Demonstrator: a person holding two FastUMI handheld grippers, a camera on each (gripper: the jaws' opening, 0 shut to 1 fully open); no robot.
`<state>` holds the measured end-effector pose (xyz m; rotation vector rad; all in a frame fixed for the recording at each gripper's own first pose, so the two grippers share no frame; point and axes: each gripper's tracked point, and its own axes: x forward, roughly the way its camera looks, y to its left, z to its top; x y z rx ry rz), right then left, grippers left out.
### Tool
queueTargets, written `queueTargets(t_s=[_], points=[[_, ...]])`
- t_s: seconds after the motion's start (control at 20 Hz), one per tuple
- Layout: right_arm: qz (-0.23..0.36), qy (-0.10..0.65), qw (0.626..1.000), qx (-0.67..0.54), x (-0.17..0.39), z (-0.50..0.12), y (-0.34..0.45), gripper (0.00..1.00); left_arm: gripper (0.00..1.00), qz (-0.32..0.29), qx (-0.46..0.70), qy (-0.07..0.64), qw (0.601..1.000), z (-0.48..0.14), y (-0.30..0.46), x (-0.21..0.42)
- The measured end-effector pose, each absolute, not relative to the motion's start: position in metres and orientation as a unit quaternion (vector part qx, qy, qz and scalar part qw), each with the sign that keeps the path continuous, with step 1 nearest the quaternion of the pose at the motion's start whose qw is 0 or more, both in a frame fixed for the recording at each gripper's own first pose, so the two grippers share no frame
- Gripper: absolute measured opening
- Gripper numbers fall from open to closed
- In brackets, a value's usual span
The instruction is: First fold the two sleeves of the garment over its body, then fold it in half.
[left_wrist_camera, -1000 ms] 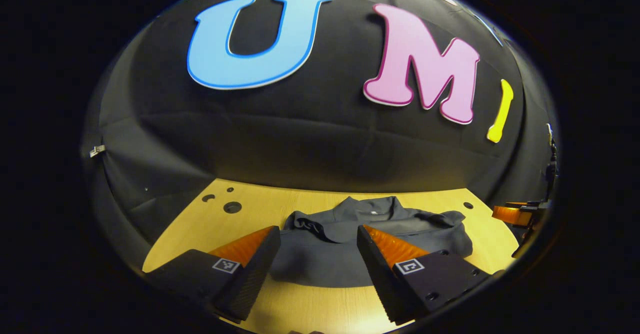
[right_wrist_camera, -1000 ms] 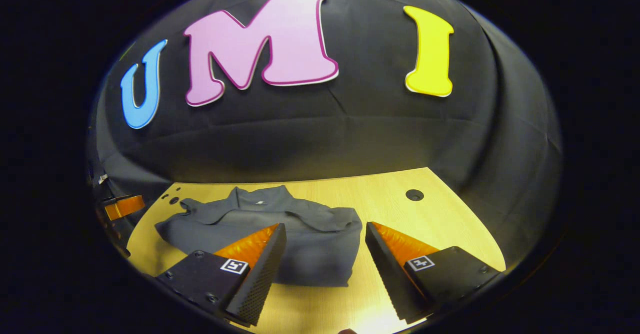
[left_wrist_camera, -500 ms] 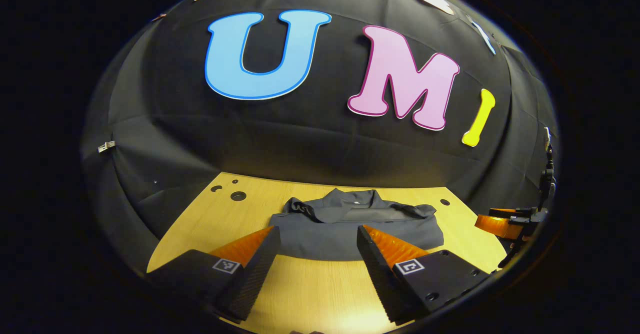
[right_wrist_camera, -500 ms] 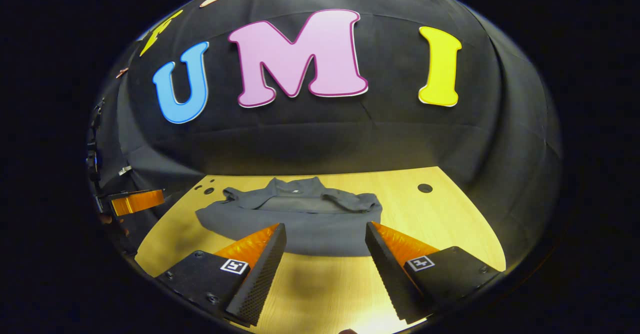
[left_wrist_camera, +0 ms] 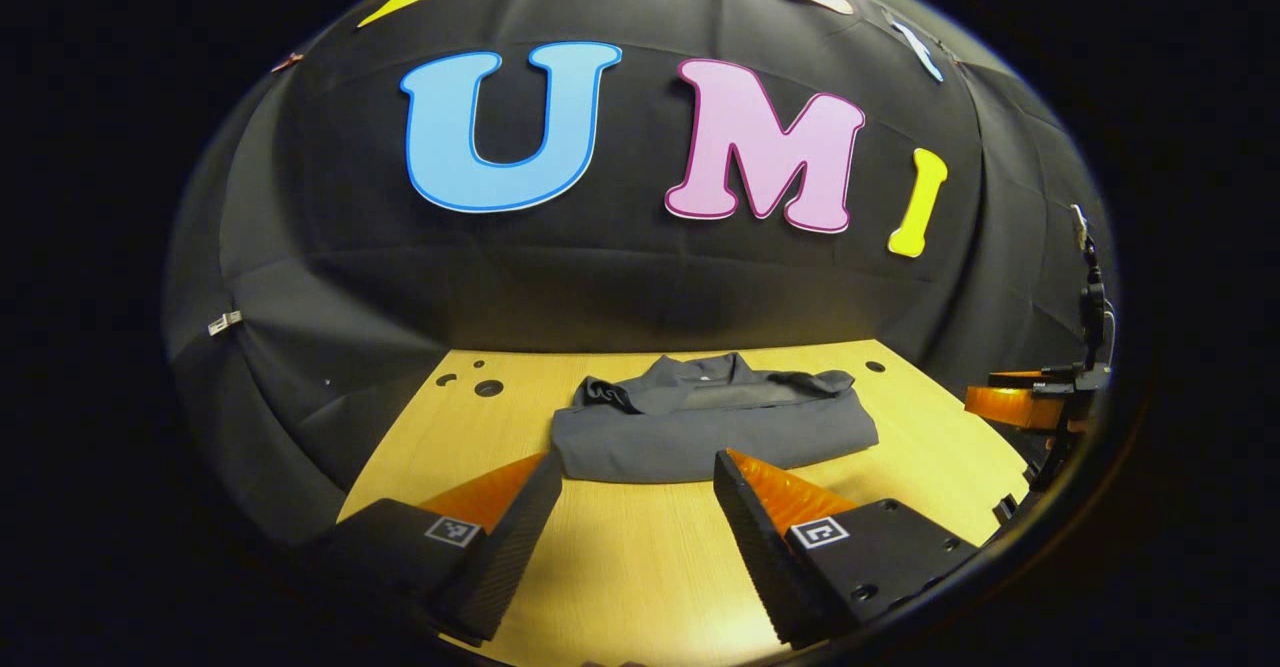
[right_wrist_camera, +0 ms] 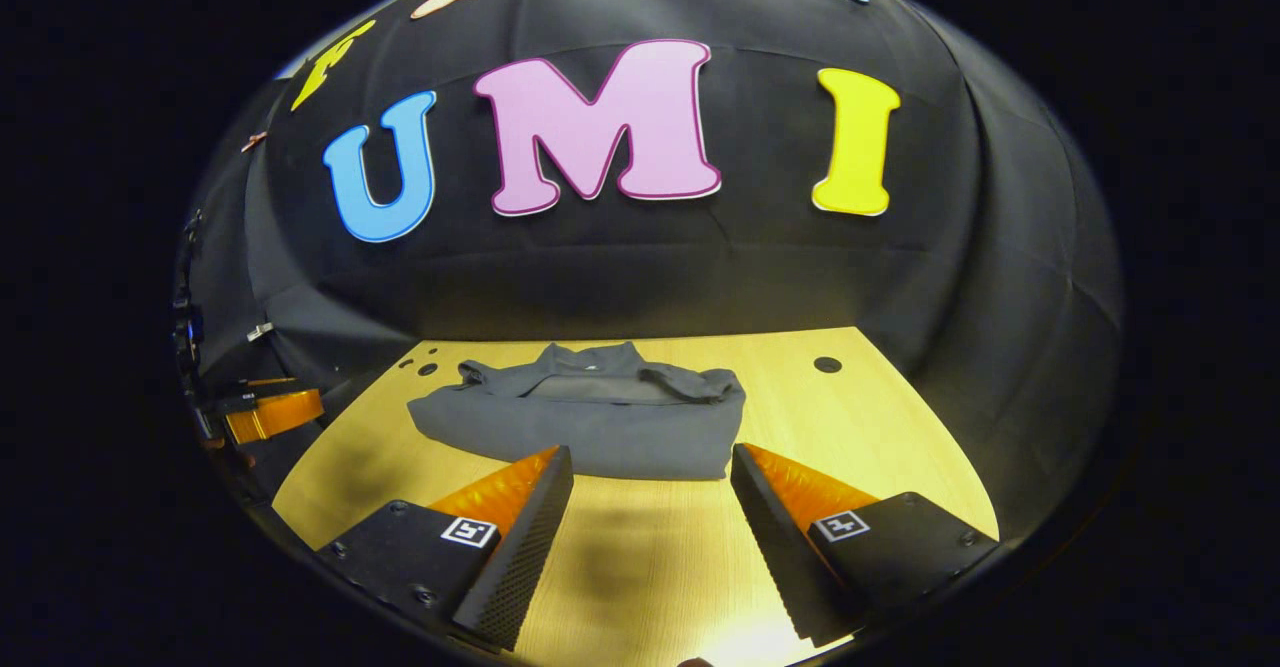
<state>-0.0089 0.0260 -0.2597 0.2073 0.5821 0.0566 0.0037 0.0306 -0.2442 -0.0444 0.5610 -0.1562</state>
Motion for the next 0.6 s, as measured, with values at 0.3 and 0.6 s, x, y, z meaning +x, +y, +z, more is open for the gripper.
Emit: queueTargets(t_s=[0.3, 0.6], points=[[0.028, 0.301, 0.948, 0.105, -0.026, -0.268, 0.031, 0.99, 0.96, -0.08, -0.024, 0.287, 0.954, -0.249, 0.031, -0.015], [0.033, 0.307, 0.946, 0.1, -0.035, -0.27, 0.033, 0.99, 0.96, -0.08, -0.028, 0.297, 0.951, -0.254, 0.029, -0.019]])
